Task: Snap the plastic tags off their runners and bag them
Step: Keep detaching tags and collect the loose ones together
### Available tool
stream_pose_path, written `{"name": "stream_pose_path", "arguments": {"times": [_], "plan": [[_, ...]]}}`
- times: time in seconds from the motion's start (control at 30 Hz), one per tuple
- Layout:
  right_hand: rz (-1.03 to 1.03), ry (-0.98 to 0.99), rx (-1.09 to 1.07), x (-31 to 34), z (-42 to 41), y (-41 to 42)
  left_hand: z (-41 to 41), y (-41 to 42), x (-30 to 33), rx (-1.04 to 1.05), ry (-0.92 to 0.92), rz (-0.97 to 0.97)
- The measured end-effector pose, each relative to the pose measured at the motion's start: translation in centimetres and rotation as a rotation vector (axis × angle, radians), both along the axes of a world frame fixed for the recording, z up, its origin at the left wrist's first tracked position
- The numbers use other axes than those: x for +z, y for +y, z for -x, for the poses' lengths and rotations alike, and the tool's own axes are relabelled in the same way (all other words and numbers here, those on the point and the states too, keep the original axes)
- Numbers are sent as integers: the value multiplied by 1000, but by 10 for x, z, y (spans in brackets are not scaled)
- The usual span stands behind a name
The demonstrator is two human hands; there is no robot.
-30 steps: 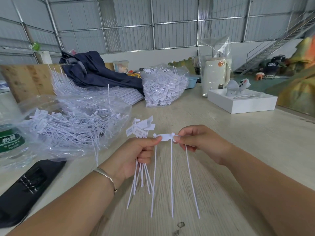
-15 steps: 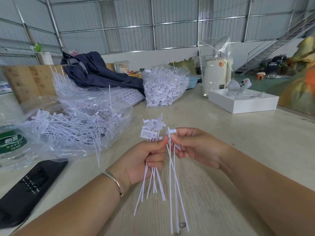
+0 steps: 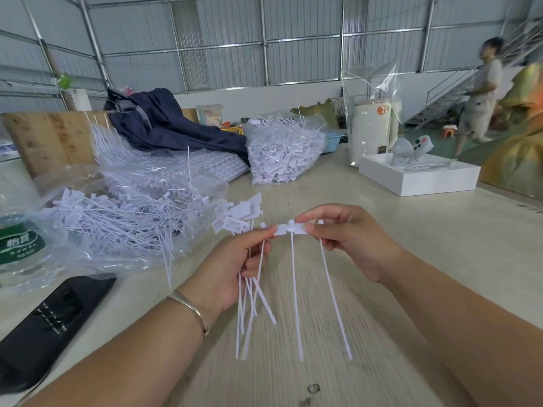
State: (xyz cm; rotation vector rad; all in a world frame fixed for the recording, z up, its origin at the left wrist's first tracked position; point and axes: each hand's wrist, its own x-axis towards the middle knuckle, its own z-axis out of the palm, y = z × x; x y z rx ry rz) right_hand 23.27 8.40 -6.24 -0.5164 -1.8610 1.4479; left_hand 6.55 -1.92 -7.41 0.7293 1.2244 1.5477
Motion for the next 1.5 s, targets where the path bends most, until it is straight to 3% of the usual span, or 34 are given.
{"name": "stream_pose_path", "arguments": {"times": [0.33,0.6,0.83,0.97,1.07,1.3,1.5], "plan": [[-39,-115,55,1,-3,0,1,1,-4,-36,140,61],[31,-103,119,5,-5,6,3,0,1,-151,86,18],[5,-204,214,7,-4,6,3,-4,1,-145,150,97],[-2,-165,98,4,-7,11,8,-5,5,-137,82,36],[35,-99,12,2,-7,14,4,-6,4,-143,138,5],[161,-67,-18,8,-7,8,0,-5,-1,-138,136,134],[21,-179,137,3,-6,6,-2,-6,-1,-151,144,72]]}}
